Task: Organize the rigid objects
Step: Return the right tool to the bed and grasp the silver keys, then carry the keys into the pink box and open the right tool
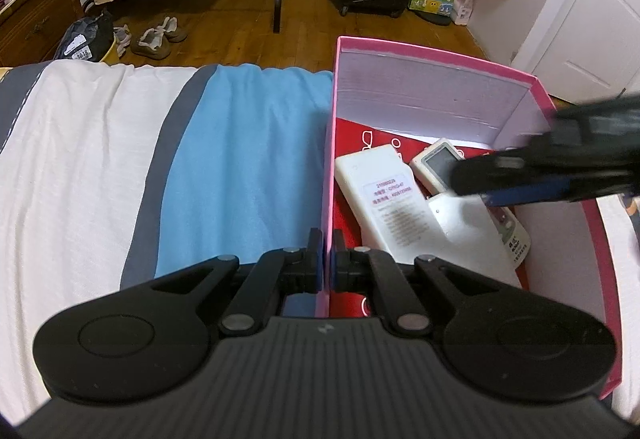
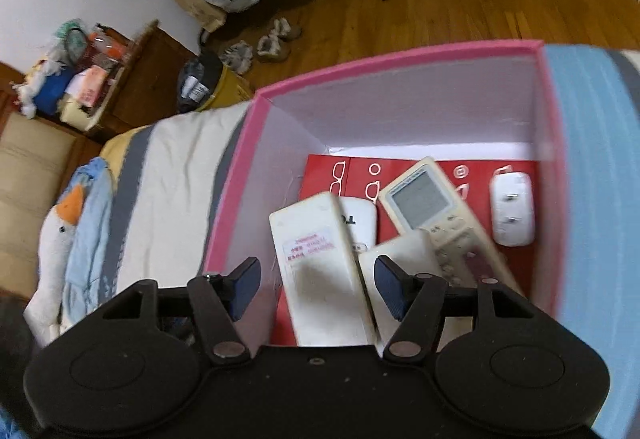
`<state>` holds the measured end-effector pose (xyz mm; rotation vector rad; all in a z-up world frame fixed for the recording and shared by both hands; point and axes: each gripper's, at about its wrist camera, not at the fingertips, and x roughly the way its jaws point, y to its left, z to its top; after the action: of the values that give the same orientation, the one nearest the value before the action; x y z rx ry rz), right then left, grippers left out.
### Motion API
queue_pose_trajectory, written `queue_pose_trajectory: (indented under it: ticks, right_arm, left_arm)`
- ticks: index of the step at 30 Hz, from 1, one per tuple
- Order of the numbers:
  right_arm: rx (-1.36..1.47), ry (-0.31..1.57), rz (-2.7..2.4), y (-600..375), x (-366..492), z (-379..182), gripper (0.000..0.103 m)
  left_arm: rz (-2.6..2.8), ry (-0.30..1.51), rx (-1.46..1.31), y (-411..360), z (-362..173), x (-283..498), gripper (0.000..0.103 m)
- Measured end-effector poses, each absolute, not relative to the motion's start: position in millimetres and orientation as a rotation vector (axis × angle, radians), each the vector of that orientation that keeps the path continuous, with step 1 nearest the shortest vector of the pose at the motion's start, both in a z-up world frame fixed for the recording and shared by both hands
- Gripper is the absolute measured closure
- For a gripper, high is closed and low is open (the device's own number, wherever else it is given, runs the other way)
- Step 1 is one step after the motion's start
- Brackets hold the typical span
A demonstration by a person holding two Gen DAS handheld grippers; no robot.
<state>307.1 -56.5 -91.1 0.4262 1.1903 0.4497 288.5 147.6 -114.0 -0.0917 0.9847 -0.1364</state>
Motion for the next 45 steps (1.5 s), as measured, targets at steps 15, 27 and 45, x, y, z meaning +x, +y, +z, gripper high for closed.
queue_pose_trajectory:
  ticks: [15, 27, 45]
  right_arm:
    - [0.343, 0.988, 0.390, -192.0, 249.1, -22.0, 0.035]
    - [0.444, 0.967, 0.126, -295.7, 270.3, -102.8, 0.035]
    - [0.268, 0.836, 0.001, -273.3, 298.8, -158.2, 0.097]
  left_arm:
    - [-0.107, 0.980, -0.052, 141.0, -109.3, 286.1, 0.101]
    - [-0.098, 0.980, -0.043, 138.4, -109.9, 286.7, 0.101]
    - [-0.096, 0.986, -0.042, 139.6, -112.3, 290.6, 0.101]
